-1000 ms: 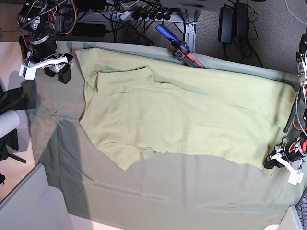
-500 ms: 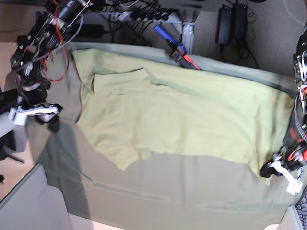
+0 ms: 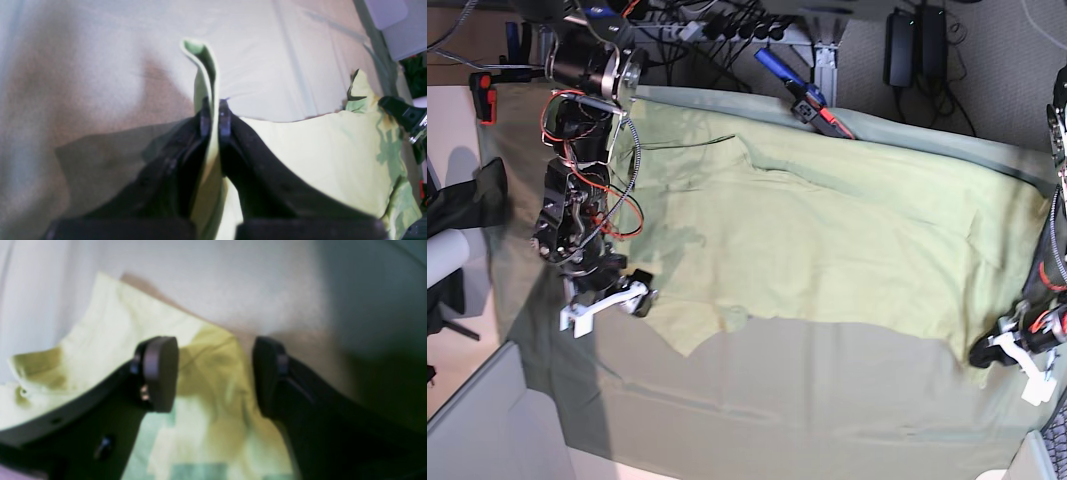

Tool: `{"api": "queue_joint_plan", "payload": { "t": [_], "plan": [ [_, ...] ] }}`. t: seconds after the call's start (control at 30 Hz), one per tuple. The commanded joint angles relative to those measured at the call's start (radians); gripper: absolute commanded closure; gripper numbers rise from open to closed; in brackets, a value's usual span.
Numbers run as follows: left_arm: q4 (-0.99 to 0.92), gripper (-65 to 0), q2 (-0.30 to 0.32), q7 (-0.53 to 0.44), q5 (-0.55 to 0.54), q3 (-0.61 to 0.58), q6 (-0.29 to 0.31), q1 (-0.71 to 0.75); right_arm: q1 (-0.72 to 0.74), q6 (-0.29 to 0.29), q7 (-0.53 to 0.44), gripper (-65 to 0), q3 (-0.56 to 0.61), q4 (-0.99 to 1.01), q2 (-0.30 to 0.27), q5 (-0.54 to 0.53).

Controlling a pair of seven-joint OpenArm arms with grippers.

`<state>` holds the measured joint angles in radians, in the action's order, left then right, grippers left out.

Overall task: Fold the T-shirt properly
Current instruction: 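Fold the grasped edge over toward the first fold with both grippers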

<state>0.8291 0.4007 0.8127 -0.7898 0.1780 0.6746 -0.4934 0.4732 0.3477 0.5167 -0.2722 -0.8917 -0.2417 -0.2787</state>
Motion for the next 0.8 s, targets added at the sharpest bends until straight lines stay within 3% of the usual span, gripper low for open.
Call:
{"api": "queue_joint_plan", "payload": {
  "t": [0.0, 0.2, 0.37, 0.43, 0.77],
  "plan": [
    [0.017, 0.0, 0.015, -0.015, -0.022, 0.004, 0.023, -0.030, 0.024, 0.013, -0.008, -35.8, 0.018, -0.014, -0.013, 0.002],
    [0.017, 0.0, 0.017, -0.015, -0.021, 0.004, 0.023, -0.026, 0.019, 0.013, -0.010, -34.4, 0.058, -0.015, -0.013, 0.035],
    [0.017, 0.0, 0.018, -0.015, -0.021, 0.004, 0.023, -0.026, 0.011, 0.013, -0.014, -7.8, 0.058, -0.016, -0.013, 0.035],
    [0.017, 0.0, 0.018, -0.015, -0.021, 0.004, 0.023, -0.026, 0.011, 0.013, -0.023, -0.9, 0.058, -0.016, -0.013, 0.035],
    [0.017, 0.0, 0.061, -0.022, -0.021, 0.004, 0.023, -0.026, 0.010, 0.016, 0.002, 0.0, 0.058, -0.087, -0.020, 0.032]
  ]
}}
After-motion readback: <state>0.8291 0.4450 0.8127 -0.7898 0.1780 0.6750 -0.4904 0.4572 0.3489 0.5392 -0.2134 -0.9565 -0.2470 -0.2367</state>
